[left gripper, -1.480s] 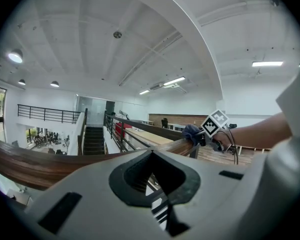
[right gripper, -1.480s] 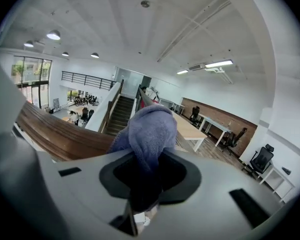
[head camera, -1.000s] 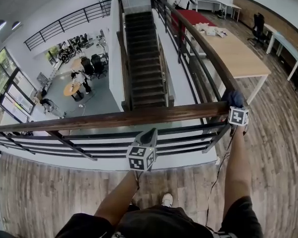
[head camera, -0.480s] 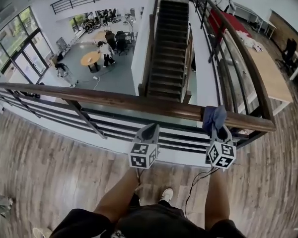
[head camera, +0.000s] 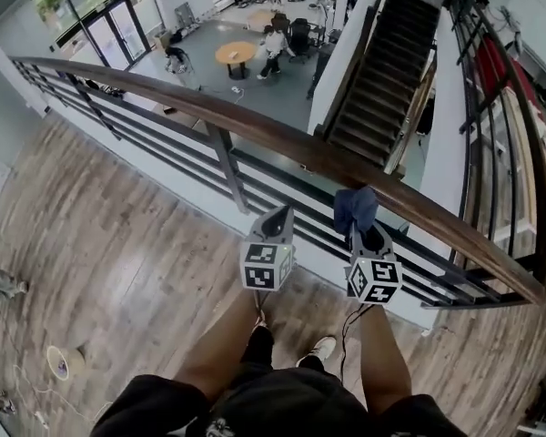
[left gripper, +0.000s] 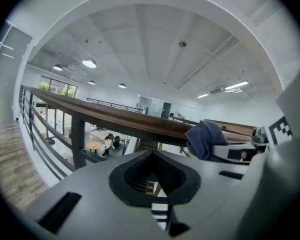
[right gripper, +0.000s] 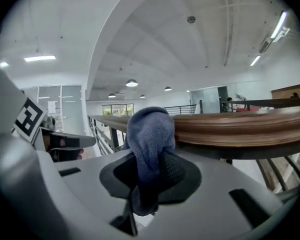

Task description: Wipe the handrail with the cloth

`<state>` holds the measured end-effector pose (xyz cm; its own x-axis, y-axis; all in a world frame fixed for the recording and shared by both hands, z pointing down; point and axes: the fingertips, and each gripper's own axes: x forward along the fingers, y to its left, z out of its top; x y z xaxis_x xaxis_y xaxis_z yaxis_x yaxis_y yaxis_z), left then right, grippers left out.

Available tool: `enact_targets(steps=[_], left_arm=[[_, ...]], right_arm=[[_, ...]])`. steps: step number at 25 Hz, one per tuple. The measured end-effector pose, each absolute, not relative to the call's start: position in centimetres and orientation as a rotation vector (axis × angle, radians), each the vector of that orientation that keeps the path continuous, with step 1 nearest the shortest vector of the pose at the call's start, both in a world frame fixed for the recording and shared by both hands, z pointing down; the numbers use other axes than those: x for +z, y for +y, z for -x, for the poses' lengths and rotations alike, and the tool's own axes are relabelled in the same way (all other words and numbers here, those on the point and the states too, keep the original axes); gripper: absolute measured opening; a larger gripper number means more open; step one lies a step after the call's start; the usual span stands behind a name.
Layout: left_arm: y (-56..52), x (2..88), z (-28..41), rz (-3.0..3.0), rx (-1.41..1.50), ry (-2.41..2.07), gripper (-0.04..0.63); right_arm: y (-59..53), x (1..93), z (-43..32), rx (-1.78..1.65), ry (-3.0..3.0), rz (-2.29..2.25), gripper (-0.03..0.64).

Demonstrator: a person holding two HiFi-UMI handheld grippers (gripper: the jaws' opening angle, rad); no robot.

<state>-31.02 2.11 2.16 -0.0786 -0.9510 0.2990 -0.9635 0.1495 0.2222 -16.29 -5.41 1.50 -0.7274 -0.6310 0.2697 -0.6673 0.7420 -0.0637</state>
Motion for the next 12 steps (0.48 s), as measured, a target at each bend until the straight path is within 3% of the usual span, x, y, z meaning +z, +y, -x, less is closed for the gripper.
enact_targets(steps=[12], left_arm=[[8.5, 7.0, 52.6, -1.579, 0.078, -2.229, 0.003]], right_arm=[[-6.3, 10.8, 43.8, 0.284, -2.62, -0.815, 0.074]])
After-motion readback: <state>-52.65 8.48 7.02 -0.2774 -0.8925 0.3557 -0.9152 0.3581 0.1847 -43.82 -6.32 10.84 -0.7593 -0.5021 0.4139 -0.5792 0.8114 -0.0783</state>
